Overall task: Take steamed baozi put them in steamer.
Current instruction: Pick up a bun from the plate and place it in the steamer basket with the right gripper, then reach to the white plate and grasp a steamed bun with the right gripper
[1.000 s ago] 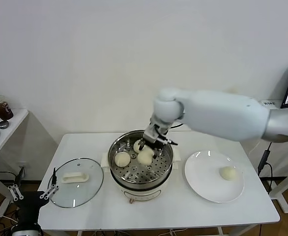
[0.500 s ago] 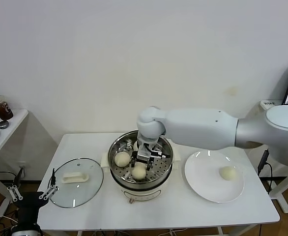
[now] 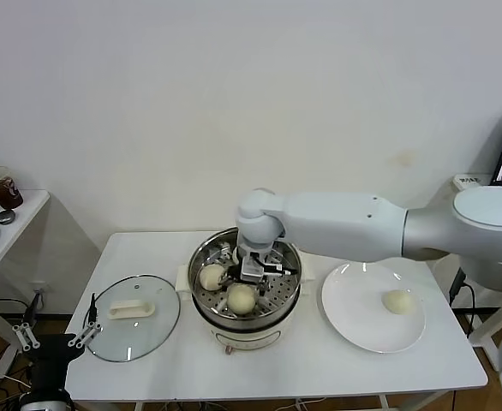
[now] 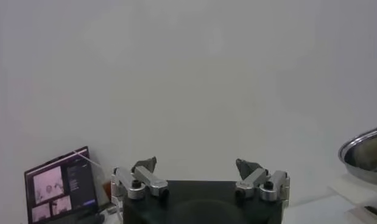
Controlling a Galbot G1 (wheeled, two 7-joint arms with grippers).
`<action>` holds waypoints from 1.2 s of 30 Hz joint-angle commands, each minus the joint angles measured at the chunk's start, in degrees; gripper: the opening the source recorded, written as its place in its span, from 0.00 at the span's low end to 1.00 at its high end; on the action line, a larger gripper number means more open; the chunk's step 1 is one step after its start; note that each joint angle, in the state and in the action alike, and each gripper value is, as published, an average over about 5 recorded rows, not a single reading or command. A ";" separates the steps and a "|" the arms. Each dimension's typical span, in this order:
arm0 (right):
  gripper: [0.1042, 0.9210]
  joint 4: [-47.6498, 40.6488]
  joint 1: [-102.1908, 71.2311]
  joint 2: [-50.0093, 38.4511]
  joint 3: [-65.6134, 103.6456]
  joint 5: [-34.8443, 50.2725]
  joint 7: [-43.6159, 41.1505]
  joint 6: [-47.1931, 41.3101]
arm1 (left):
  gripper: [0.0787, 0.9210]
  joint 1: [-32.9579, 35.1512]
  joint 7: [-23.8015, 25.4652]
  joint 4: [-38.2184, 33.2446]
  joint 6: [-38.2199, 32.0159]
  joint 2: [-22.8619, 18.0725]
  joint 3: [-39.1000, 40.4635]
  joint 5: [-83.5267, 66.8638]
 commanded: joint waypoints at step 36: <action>0.88 -5.95 -37.54 -43.86 39.25 -11.87 -3.02 -35.17 | 0.88 -0.81 0.72 -0.29 0.19 1.18 1.76 0.36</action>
